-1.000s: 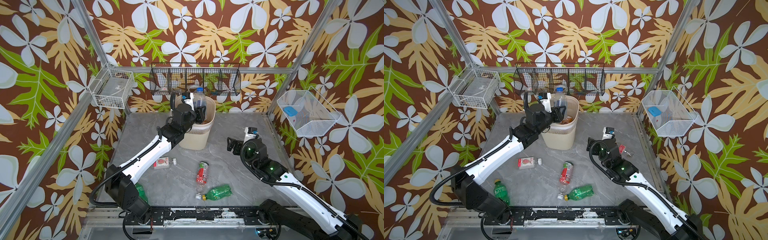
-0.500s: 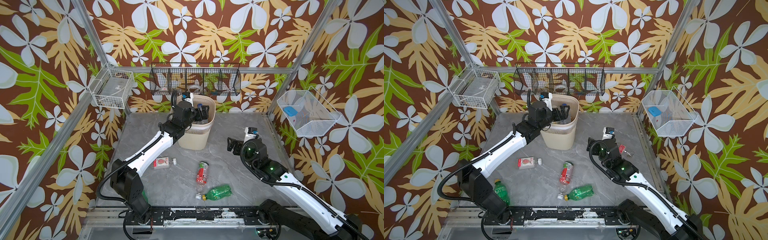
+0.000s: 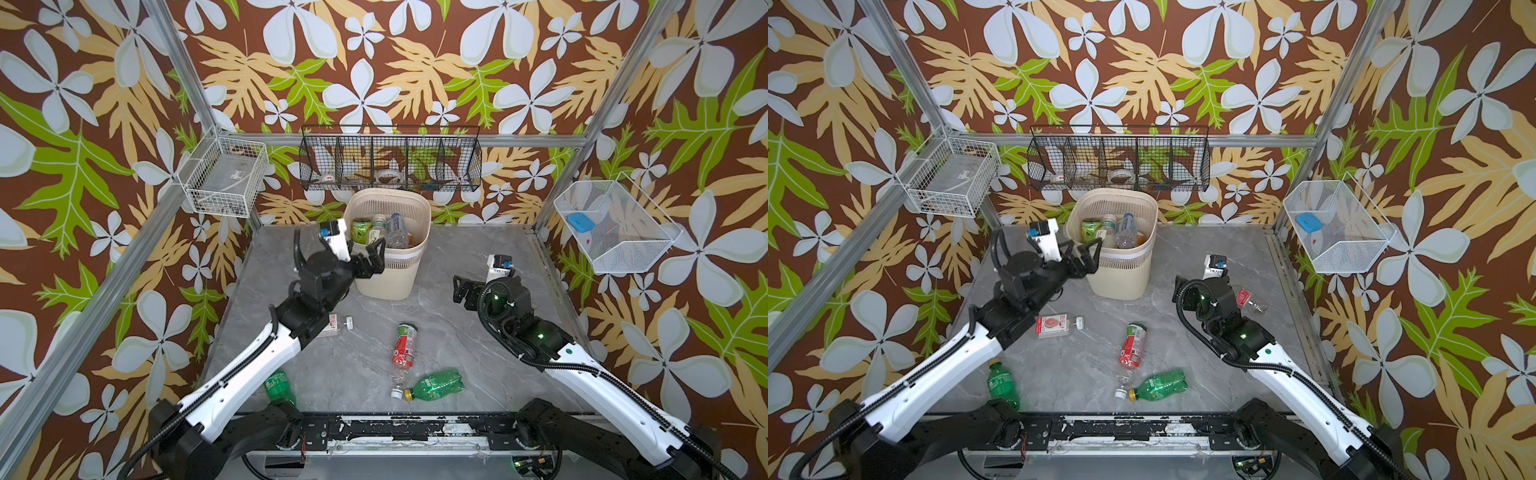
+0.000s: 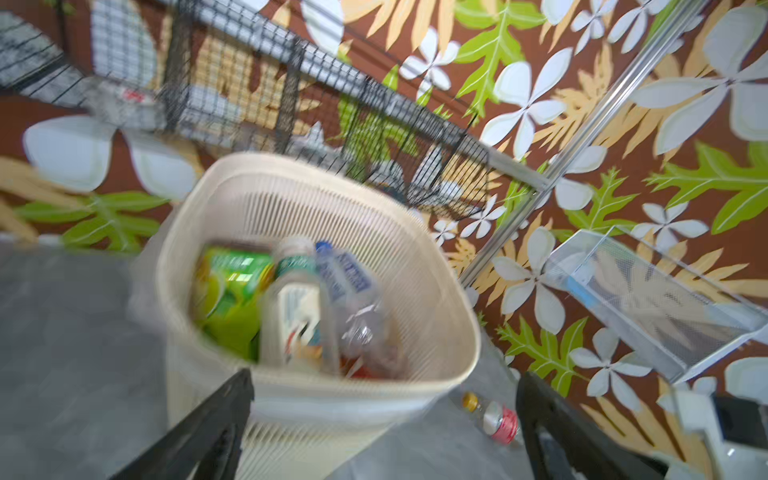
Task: Throw the plastic bottles in the bin
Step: Throw the plastic bottle into the trash bin, then pick up the plastic bottle from the center of the table.
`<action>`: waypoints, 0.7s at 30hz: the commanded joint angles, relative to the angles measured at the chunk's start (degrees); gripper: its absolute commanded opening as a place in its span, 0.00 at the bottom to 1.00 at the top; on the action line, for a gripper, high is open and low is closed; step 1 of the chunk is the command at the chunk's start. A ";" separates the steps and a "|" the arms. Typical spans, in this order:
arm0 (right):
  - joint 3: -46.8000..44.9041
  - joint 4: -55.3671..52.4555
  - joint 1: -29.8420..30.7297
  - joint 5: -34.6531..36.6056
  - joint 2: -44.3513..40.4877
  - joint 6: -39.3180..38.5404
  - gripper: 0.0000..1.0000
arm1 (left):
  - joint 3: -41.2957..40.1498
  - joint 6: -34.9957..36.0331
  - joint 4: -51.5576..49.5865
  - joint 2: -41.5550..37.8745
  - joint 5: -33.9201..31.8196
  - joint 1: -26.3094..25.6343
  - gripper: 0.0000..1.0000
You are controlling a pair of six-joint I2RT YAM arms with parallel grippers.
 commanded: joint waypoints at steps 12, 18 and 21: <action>-0.84 0.32 0.05 -5.82 3.01 5.19 0.99 | -21.87 -12.26 -0.29 -15.12 -6.50 0.19 1.00; -3.61 0.46 0.74 -9.91 3.14 9.33 0.96 | -22.48 -12.90 -2.34 -15.25 -8.71 0.23 1.00; -4.03 -0.28 3.74 -9.42 4.16 10.39 0.96 | -22.92 -13.49 -3.43 -15.69 -10.07 0.22 1.00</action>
